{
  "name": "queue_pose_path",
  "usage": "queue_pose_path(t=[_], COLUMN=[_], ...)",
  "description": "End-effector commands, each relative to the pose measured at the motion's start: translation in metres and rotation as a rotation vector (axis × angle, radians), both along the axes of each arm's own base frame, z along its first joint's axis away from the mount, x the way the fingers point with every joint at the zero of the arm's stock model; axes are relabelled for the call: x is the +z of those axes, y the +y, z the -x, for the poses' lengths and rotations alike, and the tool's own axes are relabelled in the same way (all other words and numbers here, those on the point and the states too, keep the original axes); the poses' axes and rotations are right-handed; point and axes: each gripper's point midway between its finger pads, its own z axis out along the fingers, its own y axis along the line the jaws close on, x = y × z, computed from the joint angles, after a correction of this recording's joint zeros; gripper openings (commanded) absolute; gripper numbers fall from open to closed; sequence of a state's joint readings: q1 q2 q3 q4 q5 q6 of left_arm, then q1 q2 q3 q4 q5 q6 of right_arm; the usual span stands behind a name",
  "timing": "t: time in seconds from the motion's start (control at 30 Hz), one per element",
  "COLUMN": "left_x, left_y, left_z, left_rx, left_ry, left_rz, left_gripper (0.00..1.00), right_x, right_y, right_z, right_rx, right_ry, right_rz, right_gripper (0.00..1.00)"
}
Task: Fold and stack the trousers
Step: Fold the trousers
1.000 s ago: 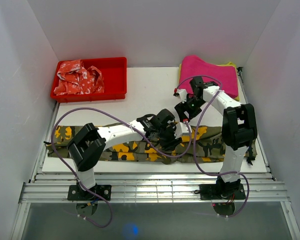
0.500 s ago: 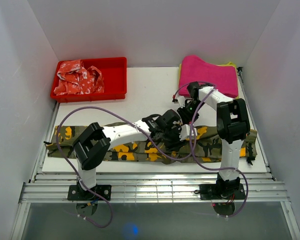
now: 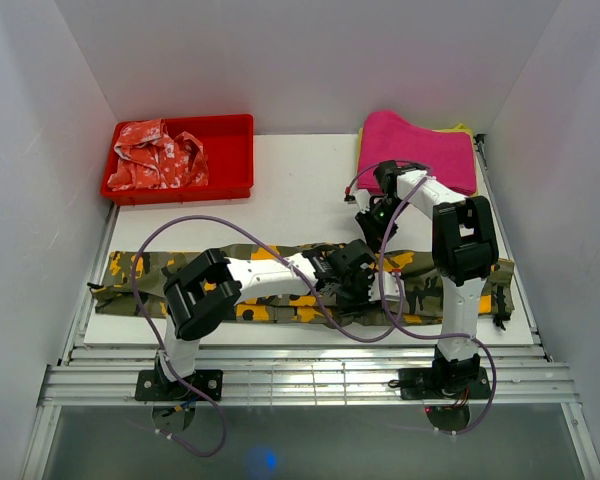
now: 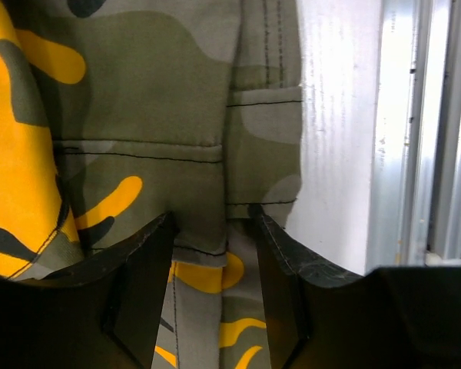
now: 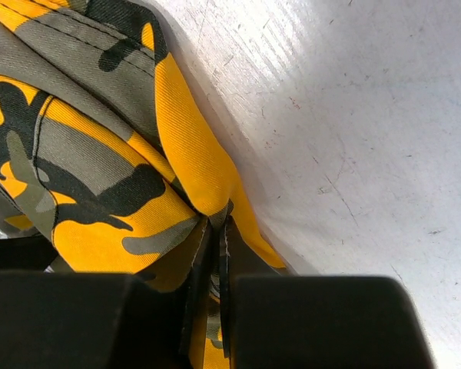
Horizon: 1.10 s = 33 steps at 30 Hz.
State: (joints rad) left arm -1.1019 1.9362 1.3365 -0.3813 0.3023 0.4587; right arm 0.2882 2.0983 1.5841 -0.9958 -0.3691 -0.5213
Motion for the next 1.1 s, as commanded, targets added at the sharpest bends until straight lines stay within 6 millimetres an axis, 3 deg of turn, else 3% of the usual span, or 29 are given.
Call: queue_pose_path(t=[0.0,0.17,0.33,0.43,0.57,0.67,0.9,1.07], left_x=[0.021,0.036,0.025,0.018,0.025,0.042,0.067,0.066], left_y=[-0.012,-0.018,-0.018,-0.019,-0.022,-0.024,-0.017,-0.014], left_z=[-0.017,-0.024,-0.025,-0.025,-0.012,0.0,0.029,0.044], left_rx=[0.026,0.041,0.035,0.028,-0.007,-0.042,-0.066,-0.075], left_ry=[-0.086,-0.118,-0.123,-0.12,-0.061,-0.024,0.056,0.107], left_rz=[0.055,0.083,0.057,0.042,0.044,0.076,0.083,0.07], left_gripper=[0.57,0.57,0.57,0.51,0.15,0.0,0.0,0.0], right_x=[0.007,0.004,0.003,0.003,-0.001,-0.004,-0.007,-0.009], right_y=[0.003,0.003,0.005,0.004,0.001,0.001,0.0,0.0], right_z=[-0.005,-0.004,-0.002,-0.004,-0.012,-0.018,-0.032,-0.038], right_rx=[0.009,0.0,-0.008,-0.008,-0.01,-0.015,-0.034,-0.044], right_ry=[-0.014,-0.012,-0.012,-0.02,-0.041,-0.053,-0.085,-0.098], right_rz=[-0.019,-0.022,-0.03,-0.026,-0.005,0.004,0.015,0.023], right_gripper=[0.08,0.08,0.08,0.08,0.08,0.08,0.08,0.08])
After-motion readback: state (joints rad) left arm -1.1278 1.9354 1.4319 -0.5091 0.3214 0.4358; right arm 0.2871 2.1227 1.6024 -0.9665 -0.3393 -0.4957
